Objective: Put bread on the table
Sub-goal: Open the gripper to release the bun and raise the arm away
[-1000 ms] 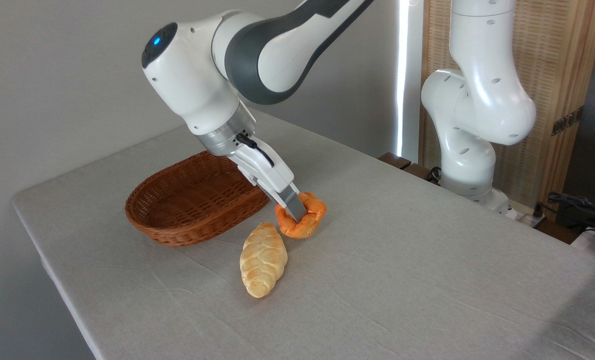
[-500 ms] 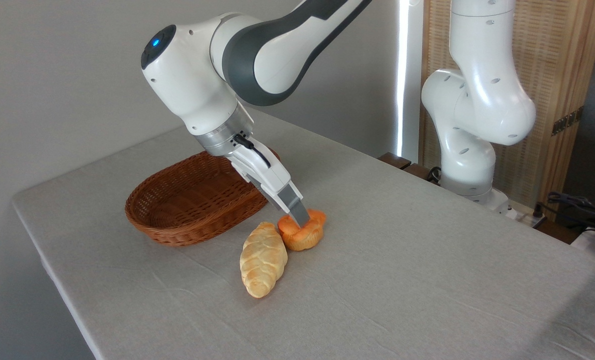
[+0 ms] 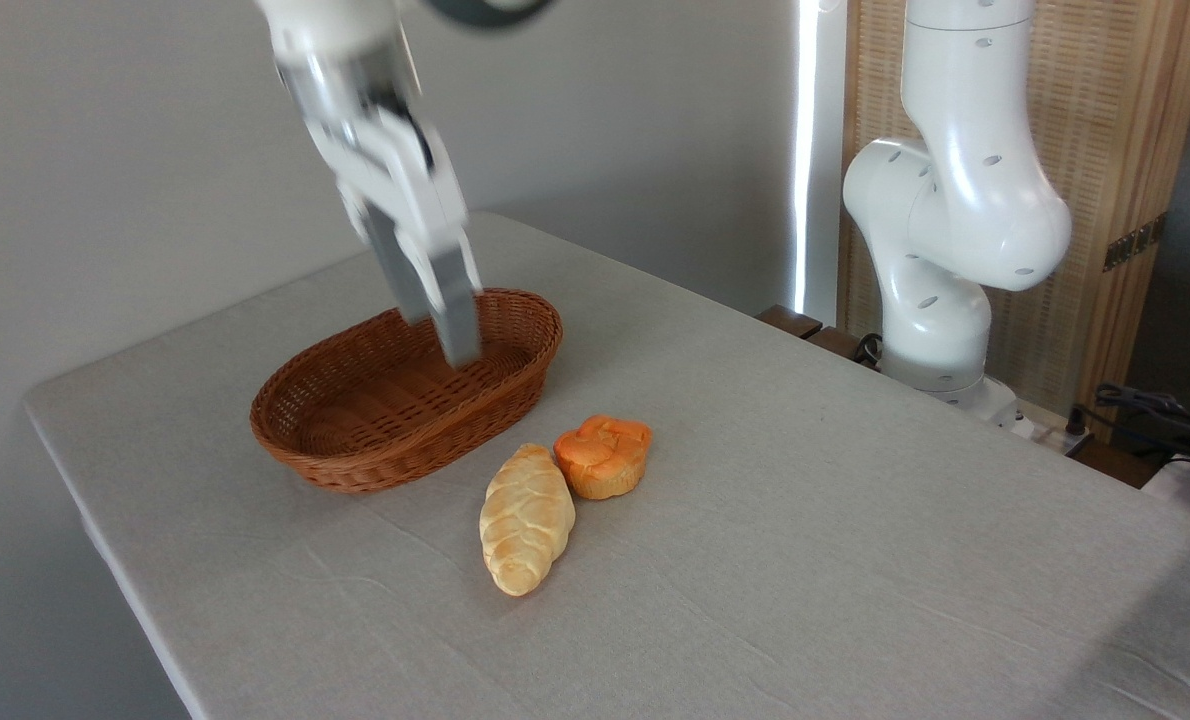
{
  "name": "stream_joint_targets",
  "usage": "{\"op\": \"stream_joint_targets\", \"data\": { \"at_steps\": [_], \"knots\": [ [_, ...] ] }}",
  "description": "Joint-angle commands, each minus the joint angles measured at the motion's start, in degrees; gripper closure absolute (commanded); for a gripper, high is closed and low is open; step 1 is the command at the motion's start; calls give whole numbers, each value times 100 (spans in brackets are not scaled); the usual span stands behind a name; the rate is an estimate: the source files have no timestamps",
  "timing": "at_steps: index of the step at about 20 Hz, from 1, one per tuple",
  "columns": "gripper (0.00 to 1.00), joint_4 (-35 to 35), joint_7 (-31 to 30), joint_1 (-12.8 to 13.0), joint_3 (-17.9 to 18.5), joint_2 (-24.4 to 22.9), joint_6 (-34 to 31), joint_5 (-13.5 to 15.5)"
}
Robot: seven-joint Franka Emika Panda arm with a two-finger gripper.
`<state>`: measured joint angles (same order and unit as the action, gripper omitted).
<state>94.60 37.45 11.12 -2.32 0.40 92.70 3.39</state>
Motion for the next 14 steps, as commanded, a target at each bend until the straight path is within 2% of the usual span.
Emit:
{"op": "stream_joint_targets", "data": {
  "at_steps": [1,5,9,14],
  "knots": [
    [0,-513,-238,5,82,109,-103,92],
    [0,-486,-194,-66,118,136,-138,101],
    [0,-495,-150,-66,364,136,-77,154],
    [0,-504,298,-57,636,48,-120,162]
  ]
}}
